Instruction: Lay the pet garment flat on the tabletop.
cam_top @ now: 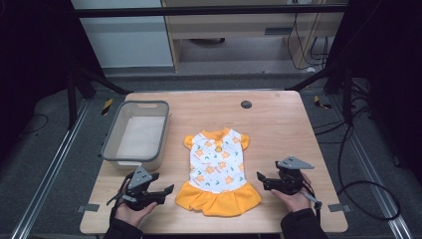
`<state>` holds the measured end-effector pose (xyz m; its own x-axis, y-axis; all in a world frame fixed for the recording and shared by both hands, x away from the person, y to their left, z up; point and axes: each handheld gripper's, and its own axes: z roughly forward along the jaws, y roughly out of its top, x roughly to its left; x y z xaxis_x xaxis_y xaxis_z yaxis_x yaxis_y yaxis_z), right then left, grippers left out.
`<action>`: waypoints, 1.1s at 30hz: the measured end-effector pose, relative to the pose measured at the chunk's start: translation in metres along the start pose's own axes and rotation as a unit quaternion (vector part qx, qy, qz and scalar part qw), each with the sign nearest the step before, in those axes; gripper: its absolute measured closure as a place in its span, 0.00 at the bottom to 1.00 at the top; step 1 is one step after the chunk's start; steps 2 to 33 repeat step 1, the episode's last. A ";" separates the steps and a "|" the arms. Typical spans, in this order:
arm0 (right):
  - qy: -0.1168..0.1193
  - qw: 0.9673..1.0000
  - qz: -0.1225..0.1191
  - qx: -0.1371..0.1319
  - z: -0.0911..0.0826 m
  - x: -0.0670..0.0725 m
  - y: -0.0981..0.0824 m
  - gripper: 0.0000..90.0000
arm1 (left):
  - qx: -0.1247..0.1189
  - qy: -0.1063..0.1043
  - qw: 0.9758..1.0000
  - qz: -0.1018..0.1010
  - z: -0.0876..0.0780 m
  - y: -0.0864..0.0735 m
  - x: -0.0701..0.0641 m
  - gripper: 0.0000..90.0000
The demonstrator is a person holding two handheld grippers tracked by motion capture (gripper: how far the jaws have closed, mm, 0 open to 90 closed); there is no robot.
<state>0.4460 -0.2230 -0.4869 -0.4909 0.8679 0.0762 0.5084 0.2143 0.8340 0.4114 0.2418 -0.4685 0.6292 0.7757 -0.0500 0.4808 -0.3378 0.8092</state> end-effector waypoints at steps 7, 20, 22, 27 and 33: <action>-0.003 1.000 0.002 -0.001 -0.003 -0.002 -0.002 0.16 | 0.000 0.000 1.000 0.000 0.000 0.000 0.000 0.29; -0.003 1.000 0.002 -0.001 -0.003 -0.002 -0.002 0.16 | 0.000 0.000 1.000 0.000 0.000 0.000 0.000 0.29; -0.003 1.000 0.002 -0.001 -0.003 -0.002 -0.002 0.16 | 0.000 0.000 1.000 0.000 0.000 0.000 0.000 0.29; -0.003 1.000 0.002 -0.001 -0.003 -0.002 -0.002 0.16 | 0.000 0.000 1.000 0.000 0.000 0.000 0.000 0.29; -0.003 1.000 0.002 -0.001 -0.003 -0.002 -0.002 0.16 | 0.000 0.000 1.000 0.000 0.000 0.000 0.000 0.29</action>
